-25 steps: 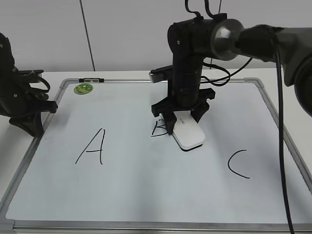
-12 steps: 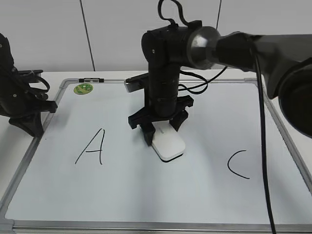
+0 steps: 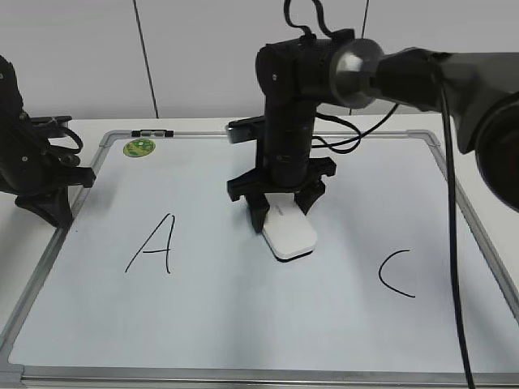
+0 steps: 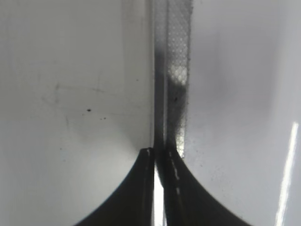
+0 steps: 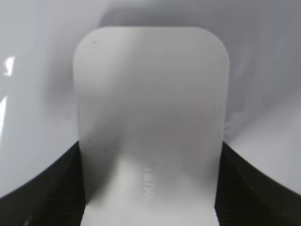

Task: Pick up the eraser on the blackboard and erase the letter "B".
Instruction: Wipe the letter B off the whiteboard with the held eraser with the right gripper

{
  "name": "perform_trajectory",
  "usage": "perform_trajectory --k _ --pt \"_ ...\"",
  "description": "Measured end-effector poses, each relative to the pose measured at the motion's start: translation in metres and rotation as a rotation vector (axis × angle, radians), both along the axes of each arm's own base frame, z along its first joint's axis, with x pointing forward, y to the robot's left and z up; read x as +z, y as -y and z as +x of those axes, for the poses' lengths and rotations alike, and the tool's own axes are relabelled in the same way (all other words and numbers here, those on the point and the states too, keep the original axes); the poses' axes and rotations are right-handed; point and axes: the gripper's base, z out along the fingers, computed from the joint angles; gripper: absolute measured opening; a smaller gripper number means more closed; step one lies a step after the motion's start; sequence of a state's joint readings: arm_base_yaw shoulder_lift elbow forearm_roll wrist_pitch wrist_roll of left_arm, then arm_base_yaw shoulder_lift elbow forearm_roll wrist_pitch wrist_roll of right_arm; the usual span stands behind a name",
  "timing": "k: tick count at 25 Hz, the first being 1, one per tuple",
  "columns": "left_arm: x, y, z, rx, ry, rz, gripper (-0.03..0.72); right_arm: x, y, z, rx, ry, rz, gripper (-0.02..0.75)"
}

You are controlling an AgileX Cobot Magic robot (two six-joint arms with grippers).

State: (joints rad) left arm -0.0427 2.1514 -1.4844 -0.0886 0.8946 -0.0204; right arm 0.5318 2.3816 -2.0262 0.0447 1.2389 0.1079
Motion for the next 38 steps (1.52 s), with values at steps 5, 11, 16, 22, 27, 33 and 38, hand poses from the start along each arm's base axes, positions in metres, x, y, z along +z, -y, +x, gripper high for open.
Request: perform_trajectory --k 5,11,16,22,27,33,38 --pt "0.000 0.000 0.000 0.000 0.000 0.000 0.019 0.000 0.034 0.019 -0.068 0.019 -0.030 0.516" --pt "0.000 0.000 0.000 0.000 0.000 0.000 0.019 0.001 0.055 0.029 -0.119 0.023 -0.036 0.516" --pt "0.000 0.000 0.000 0.000 -0.002 0.000 0.019 0.001 0.045 0.025 -0.097 0.025 -0.035 0.516" --pt "0.000 0.000 0.000 0.000 -0.002 0.000 0.019 0.000 0.012 0.008 -0.008 0.035 -0.052 0.516" --pt "0.000 0.000 0.000 0.000 -0.002 0.000 0.019 -0.003 -0.019 -0.009 0.064 0.023 -0.030 0.516" --pt "0.000 0.000 0.000 -0.001 -0.004 0.001 0.019 -0.003 -0.036 -0.021 0.114 0.020 -0.021 0.516" --pt "0.000 0.000 0.000 -0.001 -0.004 0.001 0.019 -0.004 -0.025 -0.013 0.077 0.024 -0.026 0.516"
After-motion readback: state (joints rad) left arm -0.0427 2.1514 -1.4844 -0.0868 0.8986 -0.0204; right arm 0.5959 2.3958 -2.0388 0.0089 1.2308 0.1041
